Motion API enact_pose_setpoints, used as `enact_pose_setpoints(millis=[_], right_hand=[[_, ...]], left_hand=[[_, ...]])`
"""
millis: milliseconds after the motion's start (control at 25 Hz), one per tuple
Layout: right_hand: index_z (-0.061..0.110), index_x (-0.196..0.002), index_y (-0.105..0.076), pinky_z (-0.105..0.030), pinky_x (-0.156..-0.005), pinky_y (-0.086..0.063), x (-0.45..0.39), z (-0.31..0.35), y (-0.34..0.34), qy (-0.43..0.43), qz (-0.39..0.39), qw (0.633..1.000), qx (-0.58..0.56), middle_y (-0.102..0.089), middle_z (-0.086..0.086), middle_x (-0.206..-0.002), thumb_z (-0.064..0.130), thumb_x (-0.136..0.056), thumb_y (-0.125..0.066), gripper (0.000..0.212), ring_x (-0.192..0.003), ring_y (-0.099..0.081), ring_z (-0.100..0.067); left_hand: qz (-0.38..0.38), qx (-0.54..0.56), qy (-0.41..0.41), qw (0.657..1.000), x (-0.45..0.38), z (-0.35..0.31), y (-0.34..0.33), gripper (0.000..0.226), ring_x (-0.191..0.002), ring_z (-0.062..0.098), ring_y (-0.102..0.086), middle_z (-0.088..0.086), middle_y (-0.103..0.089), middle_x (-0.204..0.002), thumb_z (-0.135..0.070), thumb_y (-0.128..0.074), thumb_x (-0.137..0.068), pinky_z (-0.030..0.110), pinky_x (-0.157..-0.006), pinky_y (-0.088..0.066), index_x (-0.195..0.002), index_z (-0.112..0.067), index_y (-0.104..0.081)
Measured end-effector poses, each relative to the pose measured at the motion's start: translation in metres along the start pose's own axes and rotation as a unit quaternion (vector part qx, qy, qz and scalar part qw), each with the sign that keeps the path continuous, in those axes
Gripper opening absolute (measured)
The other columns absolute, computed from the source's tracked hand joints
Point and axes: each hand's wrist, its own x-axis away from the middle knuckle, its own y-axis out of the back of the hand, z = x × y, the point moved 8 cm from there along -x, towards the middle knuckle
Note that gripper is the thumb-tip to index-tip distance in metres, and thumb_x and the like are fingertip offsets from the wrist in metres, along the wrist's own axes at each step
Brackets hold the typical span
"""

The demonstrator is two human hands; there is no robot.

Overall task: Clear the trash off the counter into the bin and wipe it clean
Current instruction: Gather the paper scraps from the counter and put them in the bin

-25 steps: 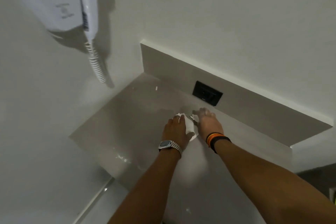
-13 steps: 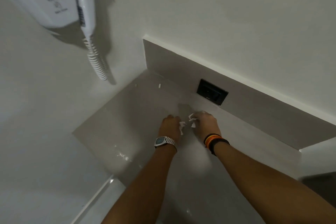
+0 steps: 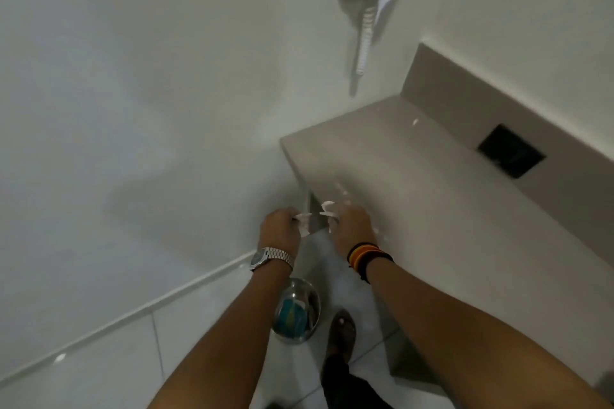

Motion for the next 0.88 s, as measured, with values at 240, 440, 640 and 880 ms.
enact_pose_setpoints(millis=[240, 440, 640, 880], right_hand=[[0.016, -0.110, -0.076, -0.032, -0.096, -0.056, 0.071, -0.025, -0.149, -0.065, 0.141, 0.987, -0.046, -0.074, -0.005, -0.111, 0.000, -0.091, -0.051, 0.035, -0.104, -0.069, -0.021], [0.014, -0.118, -0.071, -0.028, -0.088, -0.060, 0.086, -0.095, -0.261, -0.103, 0.189, 0.976, -0.028, -0.072, -0.008, -0.118, 0.002, -0.097, -0.051, 0.032, -0.106, -0.070, -0.022], [0.016, -0.134, -0.060, -0.034, -0.100, -0.054, 0.076, -0.144, -0.360, -0.085, 0.211, 0.974, -0.017, -0.056, -0.008, -0.142, 0.010, -0.099, -0.048, 0.037, -0.127, -0.058, -0.026], [0.022, -0.145, -0.042, -0.034, -0.101, -0.053, 0.089, -0.142, -0.365, -0.066, 0.229, 0.971, 0.014, -0.035, -0.001, -0.159, 0.016, -0.101, -0.043, 0.044, -0.137, -0.049, -0.023]], left_hand=[[0.046, 0.004, 0.141, 0.989, 0.081, 0.149, -0.059, 0.030, -0.097, 0.027, -0.073, 0.007, -0.078, -0.106, -0.012, -0.055, -0.092, 0.033, -0.088, -0.058, -0.108, -0.023, -0.078], [0.071, -0.017, 0.157, 0.985, 0.090, 0.221, -0.158, 0.028, -0.092, 0.027, -0.072, 0.010, -0.075, -0.109, -0.013, -0.054, -0.097, 0.037, -0.082, -0.062, -0.117, -0.018, -0.073], [0.087, -0.060, 0.141, 0.984, 0.079, 0.289, -0.249, 0.039, -0.101, 0.028, -0.070, 0.006, -0.066, -0.130, -0.024, -0.057, -0.097, 0.041, -0.081, -0.062, -0.136, -0.024, -0.055], [0.103, -0.149, 0.092, 0.979, 0.095, 0.298, -0.242, 0.067, -0.150, 0.033, -0.029, 0.014, -0.027, -0.164, -0.025, -0.058, -0.096, 0.046, -0.124, -0.023, -0.156, -0.019, -0.027]])
